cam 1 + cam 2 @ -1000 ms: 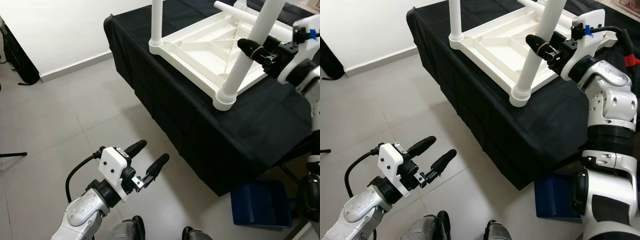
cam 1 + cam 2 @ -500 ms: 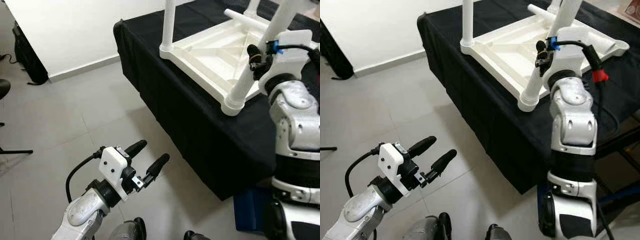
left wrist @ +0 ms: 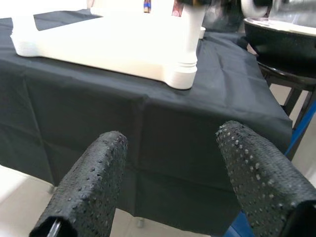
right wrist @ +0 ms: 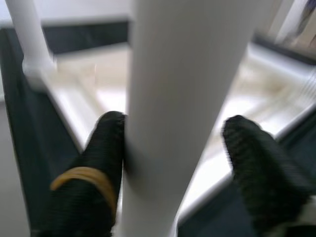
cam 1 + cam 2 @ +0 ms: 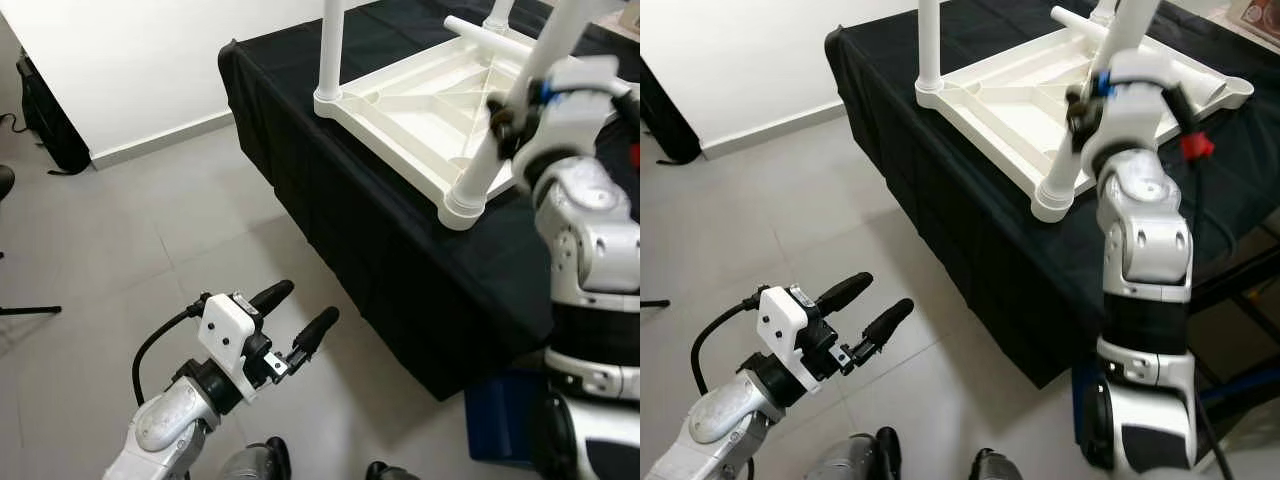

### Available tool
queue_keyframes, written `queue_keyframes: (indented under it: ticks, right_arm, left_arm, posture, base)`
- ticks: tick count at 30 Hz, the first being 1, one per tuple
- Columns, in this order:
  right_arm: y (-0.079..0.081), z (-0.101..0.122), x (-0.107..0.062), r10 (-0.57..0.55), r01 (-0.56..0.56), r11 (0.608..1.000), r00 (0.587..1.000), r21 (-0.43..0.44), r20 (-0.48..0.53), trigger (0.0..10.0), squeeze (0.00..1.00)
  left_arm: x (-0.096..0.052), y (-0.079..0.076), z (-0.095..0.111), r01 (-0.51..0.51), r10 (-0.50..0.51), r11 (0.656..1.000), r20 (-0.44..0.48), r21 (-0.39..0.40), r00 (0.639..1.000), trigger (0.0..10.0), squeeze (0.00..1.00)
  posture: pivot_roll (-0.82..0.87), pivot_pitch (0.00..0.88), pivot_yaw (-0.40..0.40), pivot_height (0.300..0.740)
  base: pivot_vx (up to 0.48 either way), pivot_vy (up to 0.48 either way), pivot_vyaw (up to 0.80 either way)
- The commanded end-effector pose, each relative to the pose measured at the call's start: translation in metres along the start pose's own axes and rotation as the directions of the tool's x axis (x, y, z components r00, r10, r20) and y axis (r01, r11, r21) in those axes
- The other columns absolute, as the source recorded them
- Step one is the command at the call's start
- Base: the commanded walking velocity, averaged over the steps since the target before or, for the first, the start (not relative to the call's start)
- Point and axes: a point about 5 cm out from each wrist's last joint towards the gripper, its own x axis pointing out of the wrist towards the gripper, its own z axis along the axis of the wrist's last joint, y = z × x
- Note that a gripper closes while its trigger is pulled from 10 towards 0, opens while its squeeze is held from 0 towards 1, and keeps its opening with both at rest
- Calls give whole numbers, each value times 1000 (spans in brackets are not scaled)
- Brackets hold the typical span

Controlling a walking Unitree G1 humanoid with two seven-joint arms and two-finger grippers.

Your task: Building children table

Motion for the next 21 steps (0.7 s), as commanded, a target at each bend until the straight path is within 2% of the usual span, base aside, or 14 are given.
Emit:
queue_keyframes:
  ticks: [1,2,6,8,9,10,12,13,15,17,21]
  right_arm:
    - [-7,2,-1,25,-25,1000,1000,19,7,10000,1000]
    - [-10,6,-1,68,-68,997,997,33,22,10000,1000]
    - [-15,10,0,128,-130,991,991,43,43,10000,1000]
    - [-17,15,0,228,-232,971,971,55,70,10000,1000]
    - [-17,15,0,228,-232,971,971,55,70,10000,1000]
    - [-15,17,0,316,-323,944,944,65,94,10000,808]
    - [-14,17,-1,351,-359,931,931,71,102,10000,808]
    - [-13,17,0,379,-386,921,919,58,106,10000,0]
    - [-14,17,0,398,-405,913,911,47,108,10000,0]
    - [-13,17,1,458,-465,885,881,35,117,10000,0]
    - [-18,17,6,479,-484,875,869,14,124,10000,0]
  left_arm:
    - [-1,0,-5,-2,2,1000,-15,-14,1000,10000,0]
    - [-1,-1,-5,-2,2,1000,-15,-14,1000,10000,0]
    - [-1,-1,-4,-2,2,1000,-15,-14,1000,10000,0]
    - [-1,-1,-4,-1,0,1000,-15,-15,1000,10000,0]
    - [-1,-1,-4,-1,0,1000,-15,-15,1000,10000,0]
    - [-1,-1,-4,0,0,1000,-15,-15,1000,10000,0]
    - [-1,-1,-4,-1,0,1000,-15,-14,1000,10000,0]
    - [-1,-1,-4,-1,1,1000,-15,-14,1000,10000,0]
    - [-1,-2,-4,-1,1,1000,-15,-13,1000,10000,0]
    - [-1,-2,-4,-1,1,1000,-16,-13,1000,10000,0]
    - [-2,-2,-4,-1,1,1000,-17,-12,1000,10000,0]
  posture:
    - [-8,230,-12,740]
    - [-8,231,-11,740]
    - [-10,231,-10,740]
    - [-8,233,-10,740]
    - [-8,233,-10,740]
    - [-4,234,-9,740]
    - [-4,234,-9,740]
    - [0,235,-10,740]
    - [0,235,-10,740]
    - [0,235,-9,740]
    - [3,237,-12,740]
  base:
    - [0,0,0]
    - [0,0,0]
    - [0,0,0]
    - [0,0,0]
    - [0,0,0]
    - [0,0,0]
    - [0,0,0]
    - [0,0,0]
    - [0,0,0]
    - [0,0,0]
    - [0,0,0]
